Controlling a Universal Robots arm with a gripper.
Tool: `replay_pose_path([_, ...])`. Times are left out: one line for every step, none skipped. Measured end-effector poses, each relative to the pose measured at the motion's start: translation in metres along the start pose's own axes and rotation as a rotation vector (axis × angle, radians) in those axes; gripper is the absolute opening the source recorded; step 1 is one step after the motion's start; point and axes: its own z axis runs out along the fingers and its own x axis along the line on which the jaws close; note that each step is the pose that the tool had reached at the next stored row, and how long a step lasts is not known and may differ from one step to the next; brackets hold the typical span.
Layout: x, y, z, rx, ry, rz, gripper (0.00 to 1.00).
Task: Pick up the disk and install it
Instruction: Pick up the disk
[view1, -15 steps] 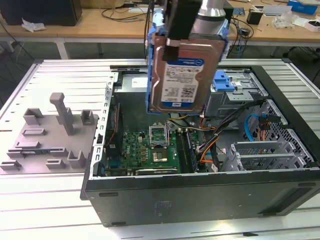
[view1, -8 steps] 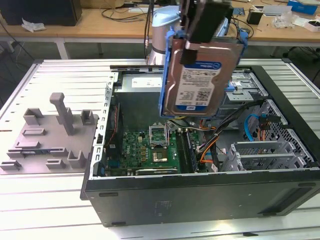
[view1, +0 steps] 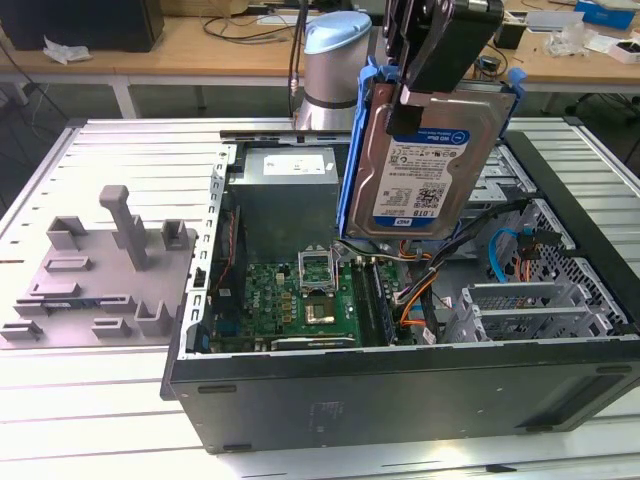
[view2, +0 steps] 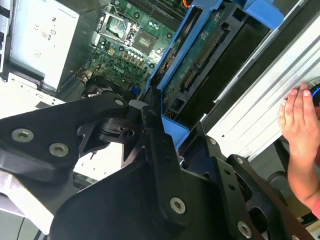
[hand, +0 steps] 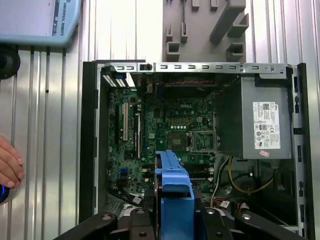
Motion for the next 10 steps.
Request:
replay_pose_path([0.0, 0.0, 0.0, 0.0, 0.0, 0.0, 0.37])
replay_pose_path([0.0, -0.0001, 0.0, 0.0, -0.0001, 0.0, 0.37])
replay_pose_path([0.0, -0.0001, 0.0, 0.0, -0.0001, 0.0, 0.37])
replay_pose_path([0.0, -0.0001, 0.0, 0.0, -0.0001, 0.0, 0.37])
replay_pose_path([0.0, -0.0002, 0.0, 0.0001, 0.0, 0.0, 0.37])
replay_pose_path([0.0, -0.0002, 0.0, 0.0, 0.0, 0.0, 0.37])
replay_pose_path([0.0, -0.0002, 0.0, 0.0, -0.0001, 0.0, 0.37])
replay_pose_path([0.0, -0.0002, 0.0, 0.0, -0.0001, 0.0, 0.37])
replay_pose_path([0.0, -0.0002, 0.0, 0.0001, 0.0, 0.0, 0.37])
replay_pose_path([0.0, -0.0003, 0.0, 0.0, -0.0001, 0.0, 0.37])
